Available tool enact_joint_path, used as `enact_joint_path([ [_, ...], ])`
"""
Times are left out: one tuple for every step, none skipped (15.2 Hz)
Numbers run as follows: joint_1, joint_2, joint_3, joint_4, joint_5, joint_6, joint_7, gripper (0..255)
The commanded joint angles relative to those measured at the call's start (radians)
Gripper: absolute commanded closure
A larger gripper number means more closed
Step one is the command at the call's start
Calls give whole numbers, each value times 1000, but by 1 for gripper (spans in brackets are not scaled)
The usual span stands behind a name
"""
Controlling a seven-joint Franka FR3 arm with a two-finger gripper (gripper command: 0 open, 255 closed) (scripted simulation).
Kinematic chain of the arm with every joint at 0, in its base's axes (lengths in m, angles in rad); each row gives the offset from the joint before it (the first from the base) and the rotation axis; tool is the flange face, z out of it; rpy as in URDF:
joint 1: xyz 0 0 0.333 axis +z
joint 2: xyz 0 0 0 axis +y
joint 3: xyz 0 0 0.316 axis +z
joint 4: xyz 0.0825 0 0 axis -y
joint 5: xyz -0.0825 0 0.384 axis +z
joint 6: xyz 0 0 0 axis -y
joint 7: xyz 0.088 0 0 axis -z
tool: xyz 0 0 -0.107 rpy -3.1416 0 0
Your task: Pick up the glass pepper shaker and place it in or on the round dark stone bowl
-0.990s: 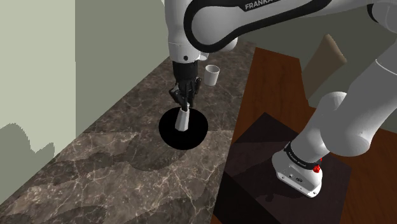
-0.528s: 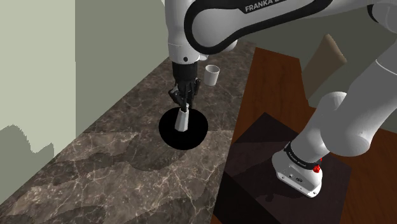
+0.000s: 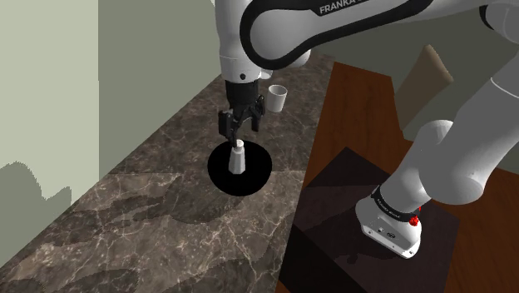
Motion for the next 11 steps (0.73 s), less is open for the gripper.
enact_joint_path([
  [-3, -4, -3, 46, -3, -51, 2, 0],
  [-5, -5, -6, 78, -4, -84, 3, 0],
  [-7, -5, -7, 105, -6, -110, 4, 0],
  [-7, -5, -7, 105, -6, -110, 4, 0],
  [-7, -5, -7, 105, -6, -110, 4, 0],
  [-7, -5, -7, 105, -6, -110, 4, 0],
  [-7, -5, -7, 105, -6, -110, 4, 0],
  [-7, -5, -7, 105, -6, -110, 4, 0],
  [-7, -5, -7, 105, -6, -110, 4, 0],
  [-7, -5, -7, 105, -6, -110, 4, 0],
  [-7, -5, -7, 105, -6, -110, 4, 0],
])
